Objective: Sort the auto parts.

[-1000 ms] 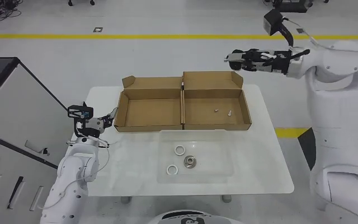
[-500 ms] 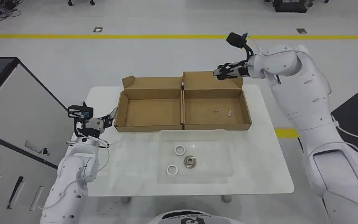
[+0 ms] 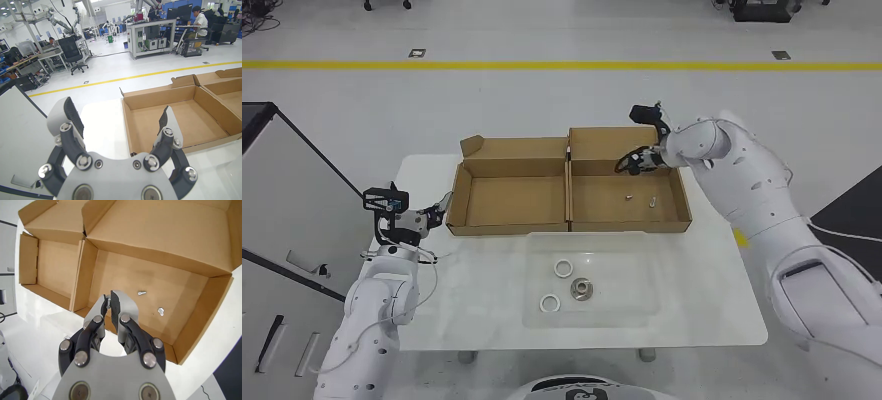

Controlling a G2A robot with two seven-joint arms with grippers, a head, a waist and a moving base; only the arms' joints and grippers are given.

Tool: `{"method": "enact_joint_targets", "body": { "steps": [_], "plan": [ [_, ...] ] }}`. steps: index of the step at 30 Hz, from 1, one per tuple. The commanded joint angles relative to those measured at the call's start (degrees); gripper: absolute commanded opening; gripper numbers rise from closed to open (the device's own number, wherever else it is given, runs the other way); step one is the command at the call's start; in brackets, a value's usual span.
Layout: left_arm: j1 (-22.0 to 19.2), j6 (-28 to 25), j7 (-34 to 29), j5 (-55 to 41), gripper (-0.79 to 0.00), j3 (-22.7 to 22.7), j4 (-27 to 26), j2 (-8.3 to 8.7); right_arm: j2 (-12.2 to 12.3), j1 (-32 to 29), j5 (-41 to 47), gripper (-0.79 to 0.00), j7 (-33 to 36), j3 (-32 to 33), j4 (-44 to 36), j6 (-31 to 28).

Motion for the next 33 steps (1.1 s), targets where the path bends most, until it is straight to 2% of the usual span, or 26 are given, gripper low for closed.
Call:
{"method": "enact_joint_targets", "body": {
  "steps": [1, 18, 31, 32, 33],
  "plan": [
    [0.0, 0.0, 0.0, 0.0, 0.0, 0.0, 0.0, 0.0, -0.5, 0.1, -0.1, -0.785, -0.6, -1.0, 1.7, -0.1],
    [0.0, 0.0, 0.0, 0.0, 0.0, 0.0, 0.0, 0.0, -4.8, 0.9, -7.9, -0.785, -2.6, -9.6, 11.7, 3.2],
    [0.0, 0.0, 0.0, 0.0, 0.0, 0.0, 0.0, 0.0, -7.2, 2.2, -9.3, -0.785, -3.9, -11.1, 17.1, 3.1],
    [0.0, 0.0, 0.0, 0.0, 0.0, 0.0, 0.0, 0.0, -7.4, 2.3, -9.2, -0.773, -3.9, -11.1, 17.3, 3.0],
    [0.0, 0.0, 0.0, 0.0, 0.0, 0.0, 0.0, 0.0, -7.5, 2.4, -9.2, -0.705, -3.9, -11.1, 17.6, 2.9]
  ]
}}
